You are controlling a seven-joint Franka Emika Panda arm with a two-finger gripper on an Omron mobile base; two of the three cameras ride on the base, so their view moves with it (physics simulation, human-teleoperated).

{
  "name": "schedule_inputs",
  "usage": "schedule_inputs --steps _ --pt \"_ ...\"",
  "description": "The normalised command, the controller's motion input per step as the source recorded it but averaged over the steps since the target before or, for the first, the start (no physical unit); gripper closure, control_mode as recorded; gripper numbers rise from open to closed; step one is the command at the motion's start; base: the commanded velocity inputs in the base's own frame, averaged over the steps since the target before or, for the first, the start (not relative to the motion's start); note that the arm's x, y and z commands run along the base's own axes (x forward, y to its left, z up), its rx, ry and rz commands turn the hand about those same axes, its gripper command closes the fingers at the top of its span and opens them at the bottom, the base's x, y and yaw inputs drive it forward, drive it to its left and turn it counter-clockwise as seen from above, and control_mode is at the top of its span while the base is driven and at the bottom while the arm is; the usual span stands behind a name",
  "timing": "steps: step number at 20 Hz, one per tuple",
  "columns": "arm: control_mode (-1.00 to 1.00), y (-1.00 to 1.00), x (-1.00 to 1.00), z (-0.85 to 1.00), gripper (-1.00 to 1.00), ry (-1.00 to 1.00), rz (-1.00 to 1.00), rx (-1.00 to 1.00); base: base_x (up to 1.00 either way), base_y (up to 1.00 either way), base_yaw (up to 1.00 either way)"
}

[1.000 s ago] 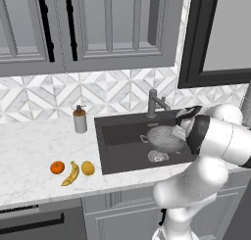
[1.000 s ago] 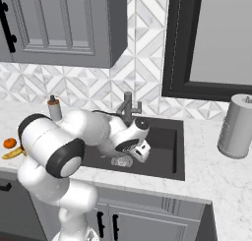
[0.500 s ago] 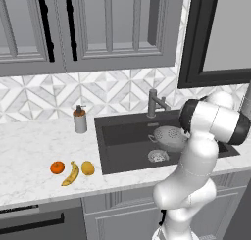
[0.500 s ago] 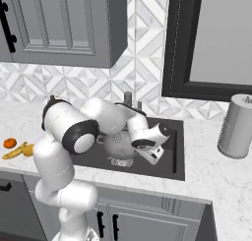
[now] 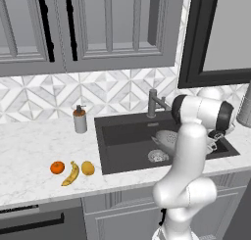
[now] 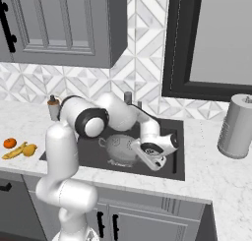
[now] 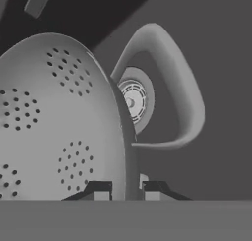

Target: Put the colander in the sink, put the orange, banana, mango in the colander, and turn on the sink faucet and pour water over the colander.

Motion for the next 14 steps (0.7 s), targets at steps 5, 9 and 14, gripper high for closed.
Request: schedule_inputs --steps 5,9,14 --pt "-1.0 0.16 0.06 -0.28 1.0 0.0 0.04 0.01 0.0 0.0 0.0" --pt "-1.0 0.27 0.05 -0.26 1.0 0.0 0.0 0.0 0.0 0.0 0.0" --pt "-1.0 0.36 0.04 -0.21 1.0 0.0 0.0 -0.02 0.0 0.0 0.0"
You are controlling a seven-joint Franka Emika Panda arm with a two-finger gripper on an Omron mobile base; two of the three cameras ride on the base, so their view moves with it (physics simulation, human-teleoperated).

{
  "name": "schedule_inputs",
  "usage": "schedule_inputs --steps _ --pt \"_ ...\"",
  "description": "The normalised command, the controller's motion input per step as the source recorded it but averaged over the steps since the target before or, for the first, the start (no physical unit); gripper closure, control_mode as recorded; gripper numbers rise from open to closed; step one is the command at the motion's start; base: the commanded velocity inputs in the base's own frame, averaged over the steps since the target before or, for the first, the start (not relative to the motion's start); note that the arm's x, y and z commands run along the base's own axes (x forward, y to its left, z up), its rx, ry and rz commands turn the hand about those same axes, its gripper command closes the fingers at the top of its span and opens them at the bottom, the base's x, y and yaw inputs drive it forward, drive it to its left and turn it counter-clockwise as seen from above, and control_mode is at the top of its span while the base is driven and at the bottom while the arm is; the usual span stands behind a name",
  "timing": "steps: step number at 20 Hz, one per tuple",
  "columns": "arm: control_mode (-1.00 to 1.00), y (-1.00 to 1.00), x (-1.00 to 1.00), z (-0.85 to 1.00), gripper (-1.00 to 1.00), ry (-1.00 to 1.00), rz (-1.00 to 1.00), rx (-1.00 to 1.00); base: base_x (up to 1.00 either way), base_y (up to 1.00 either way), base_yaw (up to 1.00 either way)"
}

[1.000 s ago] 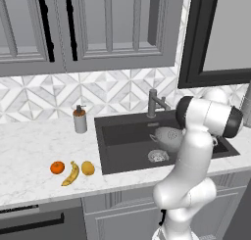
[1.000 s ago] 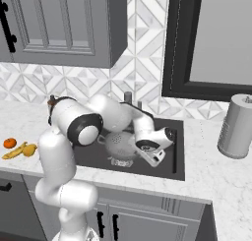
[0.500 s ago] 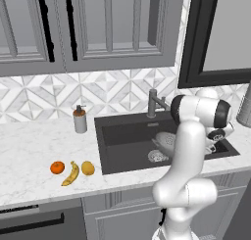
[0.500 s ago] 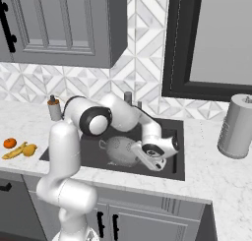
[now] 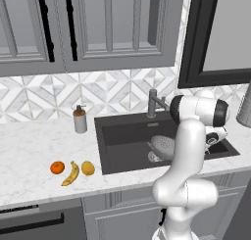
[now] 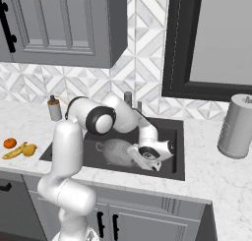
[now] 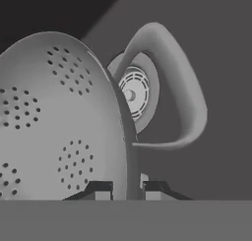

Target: Put the colander in the sink, put the orange, banana, mango in the colander, and turn on the sink faucet and pour water over the colander.

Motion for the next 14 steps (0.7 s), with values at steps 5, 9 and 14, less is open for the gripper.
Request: schedule_inputs --steps 5,9,14 --pt "-1.0 0.24 0.01 -0.25 1.0 0.0 0.0 -0.07 0.0 0.0 0.0" --pt "-1.0 0.11 0.0 -0.19 1.0 -0.01 0.0 -0.11 0.0 0.0 0.0" --pt "-1.0 0.07 0.0 -0.17 1.0 -0.01 0.0 -0.09 0.0 0.0 0.0"
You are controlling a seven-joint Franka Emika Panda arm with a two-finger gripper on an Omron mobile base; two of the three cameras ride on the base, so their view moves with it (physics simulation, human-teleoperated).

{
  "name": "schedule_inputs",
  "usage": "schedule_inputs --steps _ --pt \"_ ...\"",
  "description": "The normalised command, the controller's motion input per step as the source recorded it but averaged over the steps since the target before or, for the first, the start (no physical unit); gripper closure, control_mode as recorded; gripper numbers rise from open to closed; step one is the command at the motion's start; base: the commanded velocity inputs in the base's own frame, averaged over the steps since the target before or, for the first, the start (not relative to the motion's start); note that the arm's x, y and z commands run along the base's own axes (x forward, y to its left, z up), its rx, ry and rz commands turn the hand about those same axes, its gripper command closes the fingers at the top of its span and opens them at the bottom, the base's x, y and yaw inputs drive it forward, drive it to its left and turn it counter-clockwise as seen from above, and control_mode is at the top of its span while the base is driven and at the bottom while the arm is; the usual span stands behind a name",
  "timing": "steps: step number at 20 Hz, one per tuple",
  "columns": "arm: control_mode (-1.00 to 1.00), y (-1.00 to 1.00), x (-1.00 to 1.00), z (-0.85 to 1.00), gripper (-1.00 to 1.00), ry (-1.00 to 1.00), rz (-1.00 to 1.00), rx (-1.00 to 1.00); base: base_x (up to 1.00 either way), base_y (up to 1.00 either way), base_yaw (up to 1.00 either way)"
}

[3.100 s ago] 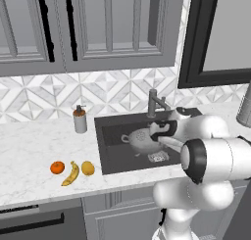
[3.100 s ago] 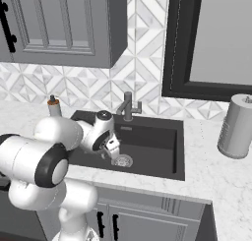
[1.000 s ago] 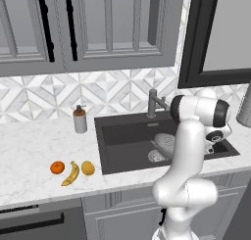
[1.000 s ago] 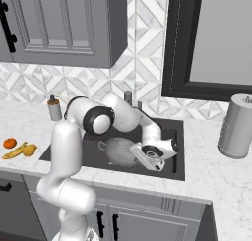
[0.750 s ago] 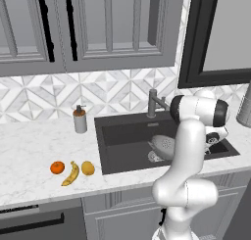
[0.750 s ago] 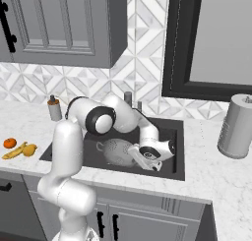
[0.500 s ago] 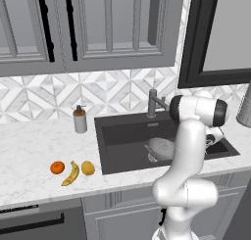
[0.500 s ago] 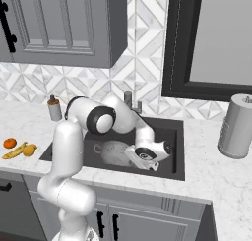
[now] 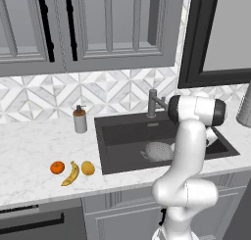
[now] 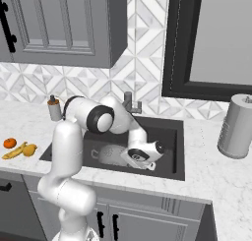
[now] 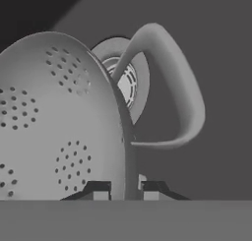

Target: Put the colander in the sink, put the orange, banana, mango in the colander, and turn on the sink faucet and pour water over the colander.

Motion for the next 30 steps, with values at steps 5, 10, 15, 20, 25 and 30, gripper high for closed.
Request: schedule_inputs --steps 5,10,15,20,25,30 --pt "-1.0 0.01 0.0 -0.15 1.0 0.0 0.0 -0.07 0.0 0.0 0.0" --pt "-1.0 0.0 0.0 -0.04 1.0 -0.01 0.0 -0.03 0.0 0.0 0.0" --pt "-1.0 0.03 0.03 0.0 1.0 -0.06 0.0 -0.01 0.0 0.0 0.0" --pt "-1.0 0.06 0.19 0.03 1.0 -0.08 0.0 -0.02 0.0 0.0 0.0" --pt "-1.0 0.11 0.27 0.01 1.0 -0.05 0.0 -0.02 0.0 0.0 0.0" --pt "-1.0 0.05 0.04 0.0 -1.0 0.0 0.0 -0.04 0.0 0.0 0.0"
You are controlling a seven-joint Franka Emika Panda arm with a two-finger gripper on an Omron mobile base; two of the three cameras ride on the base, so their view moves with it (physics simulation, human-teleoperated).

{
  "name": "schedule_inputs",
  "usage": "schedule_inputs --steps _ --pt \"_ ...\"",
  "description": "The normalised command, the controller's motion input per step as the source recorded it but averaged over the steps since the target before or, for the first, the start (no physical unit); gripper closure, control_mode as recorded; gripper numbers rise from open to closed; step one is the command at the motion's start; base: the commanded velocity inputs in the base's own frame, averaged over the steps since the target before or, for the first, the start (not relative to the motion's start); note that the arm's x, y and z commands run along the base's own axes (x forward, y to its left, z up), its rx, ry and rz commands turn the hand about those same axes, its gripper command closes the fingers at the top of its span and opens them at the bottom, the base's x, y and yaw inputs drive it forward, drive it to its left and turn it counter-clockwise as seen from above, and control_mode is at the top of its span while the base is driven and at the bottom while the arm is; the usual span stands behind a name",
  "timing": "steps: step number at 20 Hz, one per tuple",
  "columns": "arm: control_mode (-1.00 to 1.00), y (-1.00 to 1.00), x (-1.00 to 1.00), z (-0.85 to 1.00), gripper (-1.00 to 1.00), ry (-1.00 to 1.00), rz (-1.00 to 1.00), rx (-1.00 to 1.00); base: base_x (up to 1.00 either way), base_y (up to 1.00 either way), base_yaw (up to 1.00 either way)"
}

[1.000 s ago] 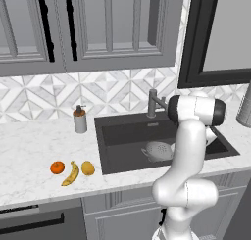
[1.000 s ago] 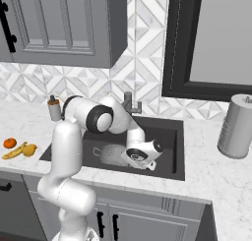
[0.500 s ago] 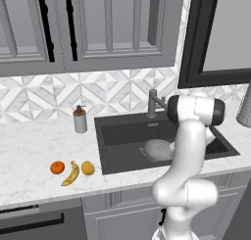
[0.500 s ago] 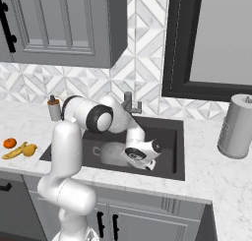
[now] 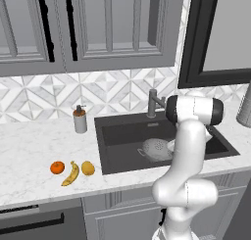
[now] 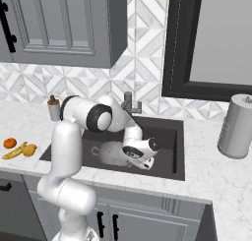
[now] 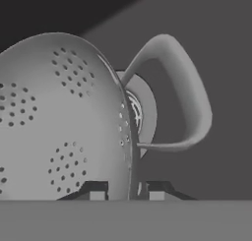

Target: Put the colander in the sink, put the orange, banana, mango in the colander, and turn on the sink faucet and pour water over the colander.

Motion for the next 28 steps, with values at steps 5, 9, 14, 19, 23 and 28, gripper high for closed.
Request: schedule_inputs --steps 5,9,14,19,23,28 --pt "-1.0 -0.05 0.0 0.25 -1.0 0.0 0.0 0.0 0.0 0.0 0.0" --pt "-1.0 -0.14 -0.01 0.83 -1.0 0.0 0.0 0.0 0.0 0.0 0.0" --pt "-1.0 -0.18 -0.07 1.0 -1.0 0.0 0.0 0.0 0.0 0.0 0.0" --pt "-1.0 -0.27 -0.37 1.0 -1.0 0.0 0.0 0.0 0.0 0.0 0.0" --pt "-1.0 -0.17 -0.65 1.0 -1.0 0.0 0.0 0.0 0.0 0.0 0.0" --pt "-1.0 0.2 -0.94 0.92 -1.0 0.01 0.0 0.0 0.0 0.0 0.0"
